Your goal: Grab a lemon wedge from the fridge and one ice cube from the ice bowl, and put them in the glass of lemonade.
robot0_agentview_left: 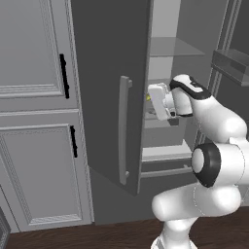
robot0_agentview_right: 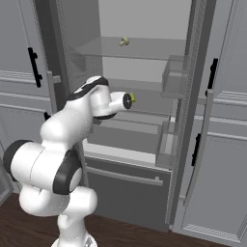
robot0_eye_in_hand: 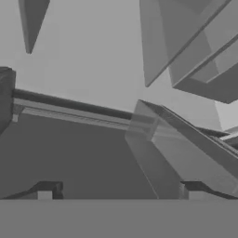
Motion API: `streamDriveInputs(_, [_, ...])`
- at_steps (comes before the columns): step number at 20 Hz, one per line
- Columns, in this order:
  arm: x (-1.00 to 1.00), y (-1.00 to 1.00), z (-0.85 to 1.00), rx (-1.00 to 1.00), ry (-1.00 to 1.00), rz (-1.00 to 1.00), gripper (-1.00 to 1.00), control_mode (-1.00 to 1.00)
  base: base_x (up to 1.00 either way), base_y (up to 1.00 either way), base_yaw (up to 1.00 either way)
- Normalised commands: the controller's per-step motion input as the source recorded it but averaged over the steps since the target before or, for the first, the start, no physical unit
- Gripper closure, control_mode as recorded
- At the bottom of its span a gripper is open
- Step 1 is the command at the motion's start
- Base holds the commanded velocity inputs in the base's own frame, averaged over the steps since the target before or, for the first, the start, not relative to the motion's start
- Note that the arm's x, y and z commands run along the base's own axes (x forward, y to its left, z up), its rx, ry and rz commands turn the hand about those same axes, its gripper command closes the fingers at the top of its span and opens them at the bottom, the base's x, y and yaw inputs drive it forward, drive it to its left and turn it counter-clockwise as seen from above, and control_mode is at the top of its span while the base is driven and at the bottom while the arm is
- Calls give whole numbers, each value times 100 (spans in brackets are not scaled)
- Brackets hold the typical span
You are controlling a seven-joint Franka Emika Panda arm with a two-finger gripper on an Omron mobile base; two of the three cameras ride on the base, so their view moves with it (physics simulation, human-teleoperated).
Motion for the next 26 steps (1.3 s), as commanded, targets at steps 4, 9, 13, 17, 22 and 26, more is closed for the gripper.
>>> streamDriveInputs(4, [-27,96,0,0,5,20,-100,-100,0,0,0])
streamDriveInputs(9, [-59,100,0,0,0,22,-100,-100,0,0,0])
streamDriveInputs(13, [-45,100,0,0,0,21,-100,-100,0,0,0])
streamDriveInputs(17, [-28,99,0,0,-1,16,-100,-100,0,0,0])
streamDriveInputs(22, [1,98,0,0,0,13,-100,-100,0,0,0])
streamDriveInputs(26, [6,48,0,-1,1,1,-100,-100,0,0,0])
